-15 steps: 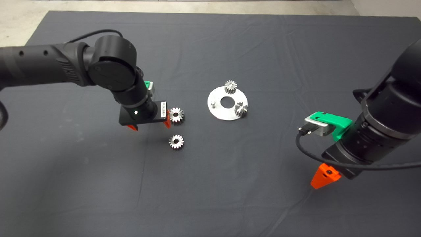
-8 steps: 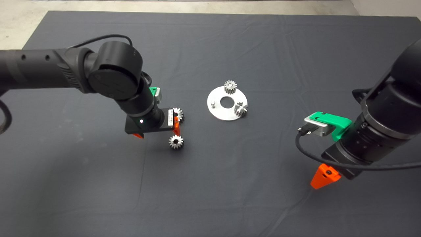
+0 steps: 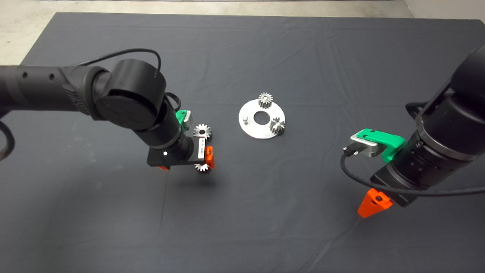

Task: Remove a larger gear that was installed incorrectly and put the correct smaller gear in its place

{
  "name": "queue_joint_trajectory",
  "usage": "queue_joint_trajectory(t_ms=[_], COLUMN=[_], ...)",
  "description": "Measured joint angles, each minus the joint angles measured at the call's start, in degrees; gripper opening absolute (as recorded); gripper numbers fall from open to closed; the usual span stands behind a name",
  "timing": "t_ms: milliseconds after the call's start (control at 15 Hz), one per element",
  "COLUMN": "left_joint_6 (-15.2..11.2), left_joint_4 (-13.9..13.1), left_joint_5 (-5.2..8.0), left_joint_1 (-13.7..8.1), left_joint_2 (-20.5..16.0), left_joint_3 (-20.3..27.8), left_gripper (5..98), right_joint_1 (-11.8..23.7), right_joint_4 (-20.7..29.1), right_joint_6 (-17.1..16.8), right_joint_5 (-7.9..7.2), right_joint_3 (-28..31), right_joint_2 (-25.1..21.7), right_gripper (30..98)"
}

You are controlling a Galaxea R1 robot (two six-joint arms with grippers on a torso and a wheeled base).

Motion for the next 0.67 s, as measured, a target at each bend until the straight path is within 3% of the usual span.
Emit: queue_joint_trajectory(t_ms=[333,533,667], left_joint_6=[-0.44,-0.66,-0.63], left_joint_4=[10.23,15.32,16.65], left_joint_5=[0.04,0.01,0.01], left_joint_1=[6.08,6.95,7.02], left_joint_2=[-0.02,-0.02,-0.02], left_joint_3=[1.67,2.39,2.12], left_gripper=[93.0,93.0,93.0], right_joint_1=[-0.01,0.0,0.0], right_joint_4=[0.0,0.0,0.02], right_joint_6=[0.0,0.0,0.0], right_joint_5=[0.07,0.0,0.05], right_joint_3=[0.0,0.0,0.0], right_joint_2=[0.0,-0.16,-0.16], right_gripper=[97.7,97.7,97.7])
